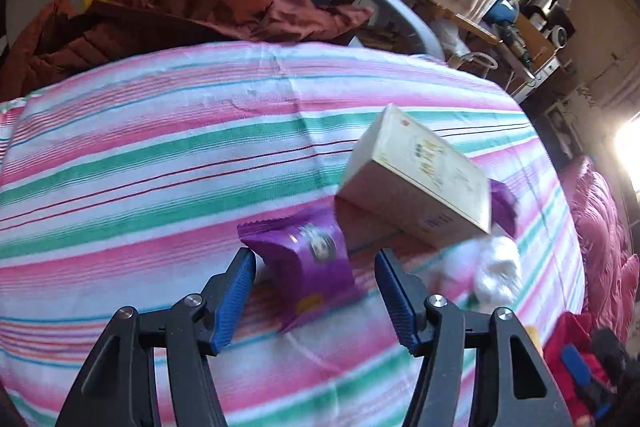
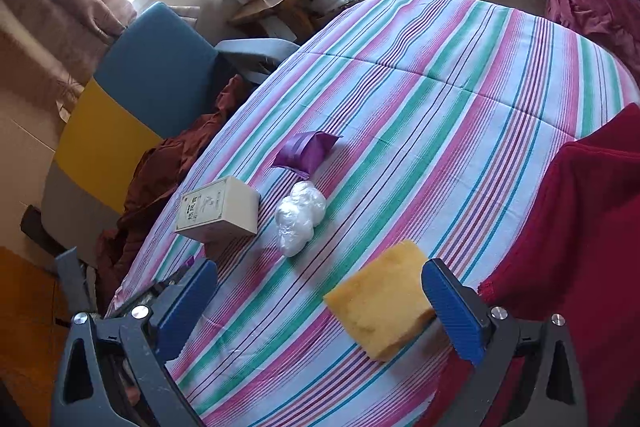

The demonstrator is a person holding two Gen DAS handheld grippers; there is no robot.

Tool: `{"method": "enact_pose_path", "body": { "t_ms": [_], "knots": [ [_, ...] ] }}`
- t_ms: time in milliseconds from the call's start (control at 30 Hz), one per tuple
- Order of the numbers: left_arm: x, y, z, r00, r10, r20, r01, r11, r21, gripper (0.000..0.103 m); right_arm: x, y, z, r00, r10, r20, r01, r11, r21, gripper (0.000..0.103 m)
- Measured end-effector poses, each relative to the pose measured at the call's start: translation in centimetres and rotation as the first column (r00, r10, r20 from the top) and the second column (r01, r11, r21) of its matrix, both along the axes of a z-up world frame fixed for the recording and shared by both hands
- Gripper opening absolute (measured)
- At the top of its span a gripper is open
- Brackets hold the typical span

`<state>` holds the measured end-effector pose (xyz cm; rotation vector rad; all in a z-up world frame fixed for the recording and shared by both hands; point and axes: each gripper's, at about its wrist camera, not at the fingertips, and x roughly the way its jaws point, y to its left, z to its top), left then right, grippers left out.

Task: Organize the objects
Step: 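Reach the left gripper to the purple snack packet and grasp it while the right gripper approaches the cream box, then grasp the cream medicine box with the right gripper while the left gripper holds the packet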

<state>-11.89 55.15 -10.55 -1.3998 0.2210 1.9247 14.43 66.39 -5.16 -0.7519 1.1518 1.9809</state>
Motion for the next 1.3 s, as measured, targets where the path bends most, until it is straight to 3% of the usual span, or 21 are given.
{"method": "enact_pose_path", "body": {
  "t_ms": [100, 133, 400, 533, 700, 800, 900, 1300],
  "knots": [
    [-0.2, 0.6, -0.5, 0.998, -0.014, -0.058, 0.014, 1.0, 0.004, 0.057, -0.4, -0.1, 0.0, 1.0, 0.02, 0.007, -0.02, 1.0, 0.004, 0.103],
    [-0.2, 0.6, -0.5, 0.997, -0.024, -0.076, 0.023, 1.0, -0.005, 0.048, -0.5, -0.2, 0.0, 1.0, 0.025, 0.013, -0.025, 1.0, 0.007, 0.103],
    [2.5, -3.5, -0.7, 0.974, -0.146, -0.172, 0.147, 0.989, -0.007, 0.045, -1.5, -0.7, 0.0, 0.995, 0.074, 0.063, -0.077, 0.996, 0.043, 0.103],
    [4.7, -6.9, -0.7, 0.97, -0.152, -0.191, 0.152, 0.988, -0.015, 0.045, -1.5, -0.7, -0.1, 0.994, 0.085, 0.065, -0.087, 0.995, 0.041, 0.103],
    [6.3, -10.8, -0.8, 0.974, -0.107, -0.199, 0.113, 0.993, 0.02, 0.045, 2.0, 0.6, 1.2, 0.995, -0.068, -0.076, 0.073, 0.996, 0.053, 0.103],
    [7.2, -11.0, -1.1, 0.957, -0.139, -0.255, 0.144, 0.99, 0.001, 0.044, 2.7, 1.2, 1.0, 0.991, -0.109, -0.082, 0.112, 0.993, 0.032, 0.103],
    [7.5, -11.0, -1.3, 0.946, -0.141, -0.29, 0.146, 0.989, -0.006, 0.043, 1.8, 1.2, 0.4, 0.995, -0.085, -0.052, 0.085, 0.996, 0.012, 0.103],
    [7.4, -11.2, -1.4, 0.946, -0.128, -0.299, 0.138, 0.99, 0.014, 0.043, -2.4, -1.1, -0.7, 0.992, 0.101, 0.077, -0.104, 0.993, 0.048, 0.103]
  ]
}}
